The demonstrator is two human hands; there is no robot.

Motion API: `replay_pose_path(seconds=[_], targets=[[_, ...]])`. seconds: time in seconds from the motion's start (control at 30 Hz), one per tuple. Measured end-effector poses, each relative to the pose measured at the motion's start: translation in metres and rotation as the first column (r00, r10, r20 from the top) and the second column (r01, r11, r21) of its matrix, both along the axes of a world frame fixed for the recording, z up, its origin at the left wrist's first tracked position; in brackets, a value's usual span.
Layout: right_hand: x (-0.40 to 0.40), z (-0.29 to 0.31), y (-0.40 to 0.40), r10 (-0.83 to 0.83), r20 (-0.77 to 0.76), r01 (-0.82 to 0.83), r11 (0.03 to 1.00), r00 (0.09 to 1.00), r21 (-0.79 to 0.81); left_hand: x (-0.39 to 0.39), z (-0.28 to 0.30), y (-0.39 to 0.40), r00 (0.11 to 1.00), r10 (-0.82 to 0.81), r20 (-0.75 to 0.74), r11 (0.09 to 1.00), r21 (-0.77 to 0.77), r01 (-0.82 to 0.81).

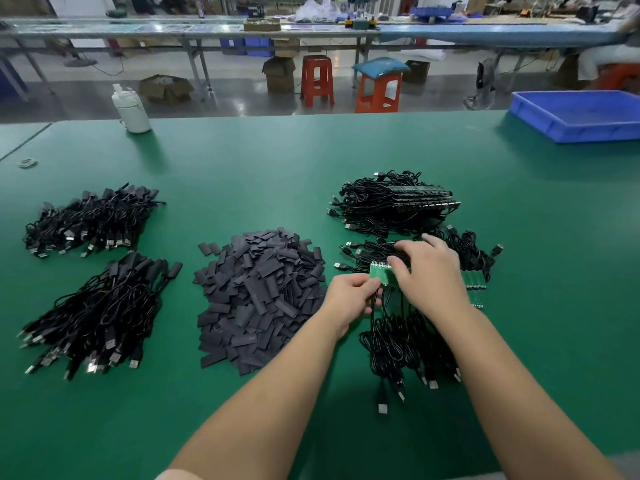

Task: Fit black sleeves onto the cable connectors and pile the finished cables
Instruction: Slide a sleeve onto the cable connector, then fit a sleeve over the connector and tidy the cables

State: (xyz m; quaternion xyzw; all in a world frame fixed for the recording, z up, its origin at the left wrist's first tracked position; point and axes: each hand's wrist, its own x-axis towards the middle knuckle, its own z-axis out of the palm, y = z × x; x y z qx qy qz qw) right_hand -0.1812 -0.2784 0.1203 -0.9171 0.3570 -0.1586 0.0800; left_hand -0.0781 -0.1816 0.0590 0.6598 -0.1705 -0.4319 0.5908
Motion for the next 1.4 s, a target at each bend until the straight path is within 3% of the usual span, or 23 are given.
replay_pose_path(seconds=[0.07, 0.13, 0.2, 0.57, 0.8, 0.93, 1.1, 1.13, 1.2, 1.27, 1.33, 1.4], targets=[[0.014, 0.007, -0.01, 0.072, -0.151, -0.064, 0.996, 0.986, 0.058, 0.002, 0.003, 0.003, 0.999, -0.011, 0.042, 0.999, -0.044, 0.013], [0.023, 0.011, -0.015, 0.138, -0.208, -0.106, 0.981, 0.968, 0.161, 0.0, 0.007, 0.005, 0.998, -0.011, 0.054, 0.996, -0.09, 0.016], [0.028, 0.012, -0.016, 0.162, -0.202, -0.108, 0.962, 0.966, 0.253, -0.001, 0.01, 0.004, 0.998, 0.01, 0.061, 0.994, -0.112, -0.003], [0.03, 0.004, -0.021, 0.187, -0.16, -0.128, 0.937, 0.969, 0.325, 0.0, 0.02, 0.0, 0.941, 0.033, 0.336, 0.998, 0.038, -0.048], [0.038, -0.002, -0.016, 0.126, -0.129, -0.088, 0.961, 0.984, 0.264, -0.009, 0.014, -0.006, 0.845, 0.131, 0.518, 0.968, 0.118, -0.222], [0.036, -0.005, -0.021, 0.152, -0.153, -0.119, 0.971, 0.976, 0.208, -0.007, 0.013, -0.004, 0.849, 0.19, 0.494, 0.961, 0.084, -0.264], [0.019, -0.006, -0.048, 0.094, -0.314, -0.09, 0.996, 0.945, 0.026, 0.005, 0.014, 0.016, 0.749, 0.078, 0.658, 0.975, 0.108, -0.196], [0.018, -0.007, -0.048, 0.09, -0.28, -0.09, 0.996, 0.956, 0.015, 0.007, 0.016, 0.019, 0.757, 0.055, 0.651, 0.983, 0.098, -0.156], [0.019, -0.008, -0.04, 0.137, -0.051, -0.129, 0.983, 0.989, 0.134, 0.01, 0.024, 0.023, 0.778, 0.028, 0.628, 0.992, 0.08, -0.101], [0.024, -0.01, -0.02, 0.157, 0.198, -0.23, 0.871, 0.968, 0.435, 0.015, 0.033, 0.026, 0.794, 0.05, 0.606, 0.995, 0.035, -0.09], [0.03, -0.014, 0.004, 0.087, 0.336, -0.315, 0.62, 0.938, 0.718, 0.021, 0.042, 0.031, 0.813, 0.1, 0.573, 0.994, -0.018, -0.11], [0.035, -0.024, 0.022, 0.033, 0.402, -0.372, 0.457, 0.915, 0.808, 0.027, 0.047, 0.036, 0.834, 0.129, 0.537, 0.991, -0.036, -0.13]])
